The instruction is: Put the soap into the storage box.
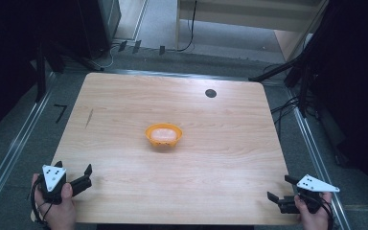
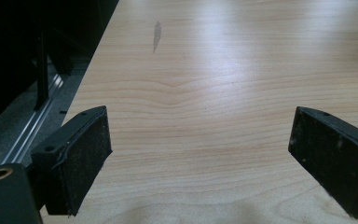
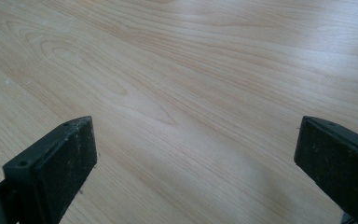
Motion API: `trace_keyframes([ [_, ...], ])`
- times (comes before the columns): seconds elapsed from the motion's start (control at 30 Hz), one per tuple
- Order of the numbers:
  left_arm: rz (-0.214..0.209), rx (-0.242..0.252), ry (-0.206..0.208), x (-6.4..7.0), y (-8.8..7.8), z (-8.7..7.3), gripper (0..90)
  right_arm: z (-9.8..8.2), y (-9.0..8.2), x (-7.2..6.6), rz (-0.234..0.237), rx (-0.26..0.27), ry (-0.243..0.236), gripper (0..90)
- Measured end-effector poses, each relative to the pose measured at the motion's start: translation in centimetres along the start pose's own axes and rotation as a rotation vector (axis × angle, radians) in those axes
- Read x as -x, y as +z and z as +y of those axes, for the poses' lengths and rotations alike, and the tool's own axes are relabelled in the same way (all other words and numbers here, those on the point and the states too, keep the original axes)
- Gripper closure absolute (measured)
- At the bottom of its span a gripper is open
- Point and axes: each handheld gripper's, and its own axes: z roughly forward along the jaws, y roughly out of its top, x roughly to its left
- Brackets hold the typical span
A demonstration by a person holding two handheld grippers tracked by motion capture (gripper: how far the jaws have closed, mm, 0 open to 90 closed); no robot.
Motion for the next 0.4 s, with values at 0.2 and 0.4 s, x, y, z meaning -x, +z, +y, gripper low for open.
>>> trace_keyframes([
  [0.2, 0.000, -0.010, 0.004, 0.1, 0.1, 0.0, 6.0, -0.9, -0.5, 0.3, -0.003, 0.027, 0.024, 0.0],
  [0.4, -0.021, -0.042, 0.017, 0.0, 0.4, 0.2, 6.0, -1.3, -0.5, 0.2, -0.008, 0.037, 0.034, 0.0],
])
